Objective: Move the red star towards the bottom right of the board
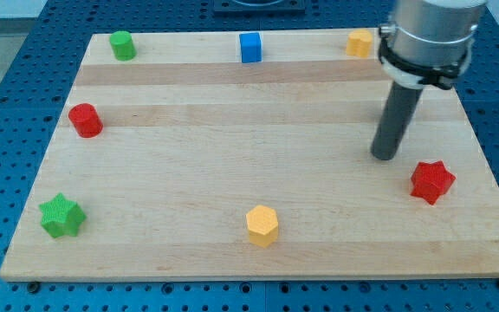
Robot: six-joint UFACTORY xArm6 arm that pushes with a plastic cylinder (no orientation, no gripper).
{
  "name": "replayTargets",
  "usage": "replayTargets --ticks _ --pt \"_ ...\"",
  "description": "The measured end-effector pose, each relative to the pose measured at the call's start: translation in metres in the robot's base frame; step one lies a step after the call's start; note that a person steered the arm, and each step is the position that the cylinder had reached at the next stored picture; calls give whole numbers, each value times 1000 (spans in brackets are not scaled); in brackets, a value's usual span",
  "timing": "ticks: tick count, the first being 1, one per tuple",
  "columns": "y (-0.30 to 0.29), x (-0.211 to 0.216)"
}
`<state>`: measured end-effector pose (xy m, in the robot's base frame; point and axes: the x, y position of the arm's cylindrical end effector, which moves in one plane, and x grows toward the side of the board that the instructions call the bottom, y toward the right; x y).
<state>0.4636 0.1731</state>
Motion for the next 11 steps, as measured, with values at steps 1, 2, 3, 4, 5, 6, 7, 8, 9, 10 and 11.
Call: replayTargets --ticks 1,2,3,4,5,6,7,8,9,10,11 --pt "28 4" --pt "31 4" --pt "47 5" --pt "47 5" --pt "47 25" --pt "47 27" --pt "47 27" --pt "47 35" --pt "47 47" --pt "47 47" --pt "47 56"
